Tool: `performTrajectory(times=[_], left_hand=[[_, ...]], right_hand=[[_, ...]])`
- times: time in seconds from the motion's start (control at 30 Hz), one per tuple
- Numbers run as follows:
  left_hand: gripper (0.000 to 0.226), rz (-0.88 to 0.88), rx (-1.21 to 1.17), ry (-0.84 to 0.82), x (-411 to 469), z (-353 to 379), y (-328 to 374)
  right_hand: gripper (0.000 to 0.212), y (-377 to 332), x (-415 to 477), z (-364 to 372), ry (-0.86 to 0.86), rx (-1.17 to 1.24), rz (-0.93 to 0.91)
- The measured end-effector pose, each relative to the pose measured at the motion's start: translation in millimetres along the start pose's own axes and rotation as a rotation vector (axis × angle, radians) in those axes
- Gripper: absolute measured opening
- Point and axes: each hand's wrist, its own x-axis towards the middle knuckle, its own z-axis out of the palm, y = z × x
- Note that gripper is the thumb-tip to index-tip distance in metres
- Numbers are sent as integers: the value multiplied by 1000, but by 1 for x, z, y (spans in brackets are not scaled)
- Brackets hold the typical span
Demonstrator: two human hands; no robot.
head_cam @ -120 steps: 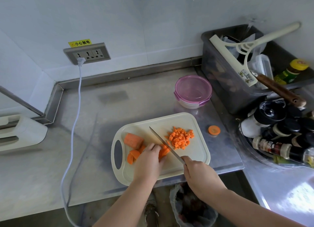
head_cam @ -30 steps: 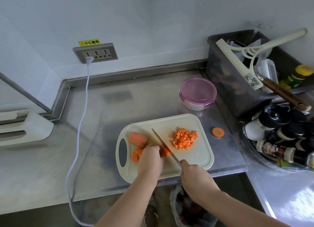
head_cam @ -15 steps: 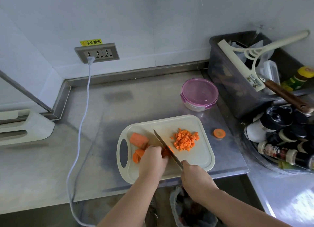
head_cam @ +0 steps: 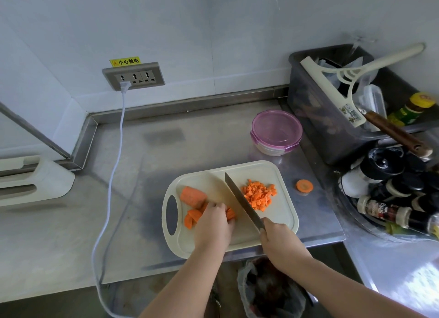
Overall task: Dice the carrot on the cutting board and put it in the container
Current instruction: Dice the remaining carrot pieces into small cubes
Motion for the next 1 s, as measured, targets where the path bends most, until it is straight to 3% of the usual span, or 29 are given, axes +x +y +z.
performTrajectory(times=[0.3,1.0], left_hand=[[22,-8,30,11,-5,-2,-9],[18,2,46,-12,-2,-1,-9]], right_hand=[[29,-8,-15,1,9,-62,-134],[29,-12,-17,4,-12,-90,-136]])
